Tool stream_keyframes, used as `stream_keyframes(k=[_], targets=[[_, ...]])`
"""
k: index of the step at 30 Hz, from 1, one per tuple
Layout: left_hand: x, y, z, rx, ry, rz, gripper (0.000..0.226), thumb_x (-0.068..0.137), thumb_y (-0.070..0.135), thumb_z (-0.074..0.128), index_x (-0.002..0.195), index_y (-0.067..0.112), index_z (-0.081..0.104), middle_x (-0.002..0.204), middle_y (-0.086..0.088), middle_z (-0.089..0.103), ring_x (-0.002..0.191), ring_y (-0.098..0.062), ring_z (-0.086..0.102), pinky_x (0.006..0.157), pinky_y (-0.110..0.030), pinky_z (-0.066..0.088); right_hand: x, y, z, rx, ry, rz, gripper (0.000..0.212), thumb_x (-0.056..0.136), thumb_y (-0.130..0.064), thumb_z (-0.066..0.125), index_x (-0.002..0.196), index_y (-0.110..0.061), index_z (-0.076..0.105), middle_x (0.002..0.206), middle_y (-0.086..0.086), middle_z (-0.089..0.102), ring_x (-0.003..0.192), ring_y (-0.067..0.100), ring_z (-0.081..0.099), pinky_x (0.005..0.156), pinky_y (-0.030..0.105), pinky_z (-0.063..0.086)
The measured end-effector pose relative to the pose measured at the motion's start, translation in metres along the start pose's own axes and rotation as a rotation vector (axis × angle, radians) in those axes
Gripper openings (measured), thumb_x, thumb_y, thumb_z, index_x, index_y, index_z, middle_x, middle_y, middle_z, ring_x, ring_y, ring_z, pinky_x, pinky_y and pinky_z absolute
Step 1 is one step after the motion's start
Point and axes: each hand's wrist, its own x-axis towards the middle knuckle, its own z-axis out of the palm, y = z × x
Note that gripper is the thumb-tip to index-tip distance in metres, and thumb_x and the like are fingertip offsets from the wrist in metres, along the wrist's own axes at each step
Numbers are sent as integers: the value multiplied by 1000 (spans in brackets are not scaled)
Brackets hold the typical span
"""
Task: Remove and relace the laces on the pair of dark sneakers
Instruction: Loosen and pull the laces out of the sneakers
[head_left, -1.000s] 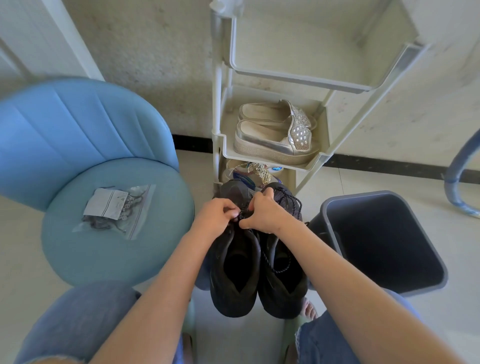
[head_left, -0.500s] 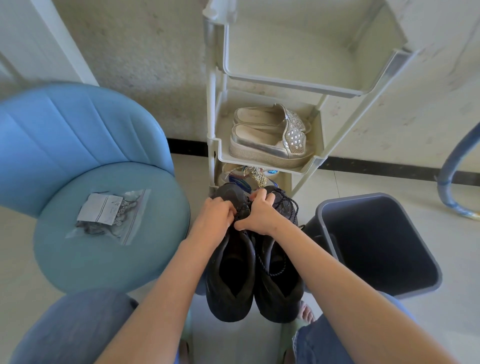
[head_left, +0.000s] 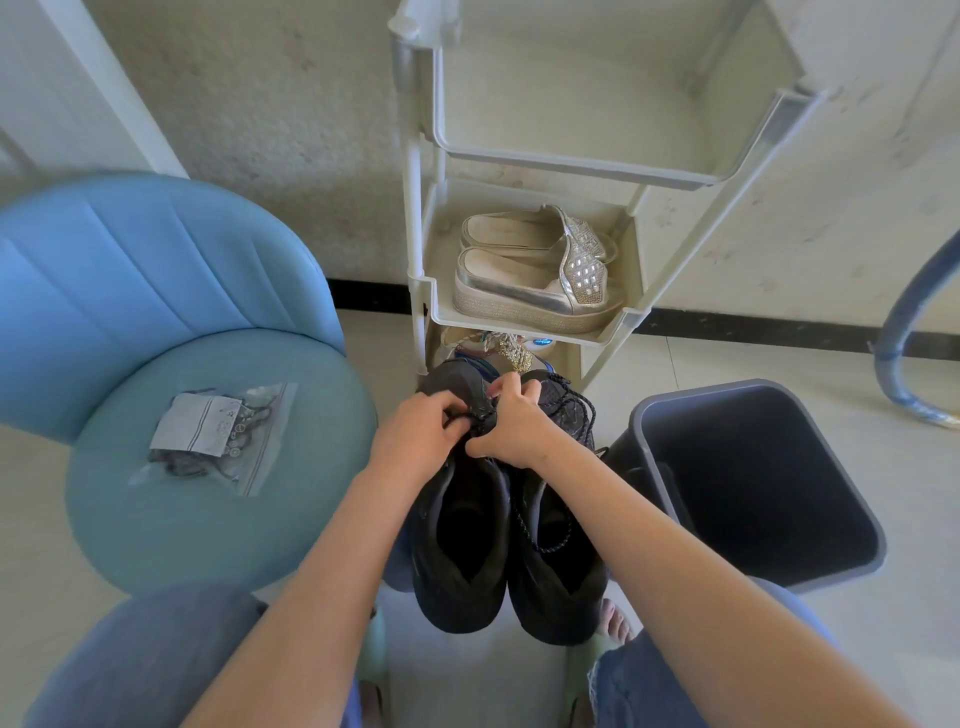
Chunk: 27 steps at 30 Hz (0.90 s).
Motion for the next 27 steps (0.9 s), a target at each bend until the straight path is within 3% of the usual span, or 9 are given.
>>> stream_keyframes(k=[4,8,12,14,17,20,23,25,27], targets=[[-1,-2,7,28,-33,22,35,93,23,57,128,27,58,120,-8,58,111,-24,56,93,-34,44,-1,0,-2,-80,-57,6,75,78,-26,73,136,-5,29,139,14,18,91,22,42,75,30,38],[-1,1,10,55,-24,30,36,96,26,52,131,28,56,123,-8,54,115,-24,51,91,-30,39,-4,-2,-6,-103,-100,-13,72,79,-22,71,136,-5,30,137,13,20,86,22,43,69,28,36],[0,3,7,77,47,53,18,88,28,63,104,21,68,108,-1,55,101,-19,54,74,-25,37,-7,-2,-7,-108,-108,-30,69,79,-21,71,133,-6,32,131,11,23,83,22,44,55,23,33],[-1,5,8,38,103,73,7,89,24,61,94,20,66,99,3,62,93,-17,57,71,-27,38,-6,0,-6,-97,-109,-28,71,79,-21,72,135,-6,31,131,11,23,85,23,44,58,23,35],[-1,5,12,-518,211,-13,7,96,14,51,94,11,57,92,-5,71,81,-12,65,75,-27,50,-6,1,-7,-59,-113,3,73,79,-22,74,135,-7,29,130,10,23,94,25,44,75,29,40],[-2,9,12,-1084,272,-179,12,102,10,36,103,4,46,82,-13,66,59,-8,67,61,-19,55,-6,3,-7,28,-107,77,72,77,-22,75,128,-10,26,121,8,25,104,30,50,85,35,48],[3,9,-6,-1516,521,-384,24,104,14,30,87,6,45,72,-8,53,56,-12,65,54,-26,57,-7,3,-7,-10,-154,91,76,78,-25,74,132,-10,23,123,9,28,108,30,49,83,34,46],[6,6,-16,-1619,613,-476,29,104,14,31,80,6,45,69,-6,50,55,-11,57,51,-23,55,-7,3,-7,4,-223,102,72,78,-27,73,131,-5,30,123,12,43,102,30,58,84,36,49],[5,5,-16,-1408,606,-449,18,102,12,33,90,6,45,67,-2,49,48,-6,47,45,-21,45,-6,1,-6,-9,-250,75,43,81,-26,70,110,-3,50,96,10,59,82,26,64,73,30,49]])
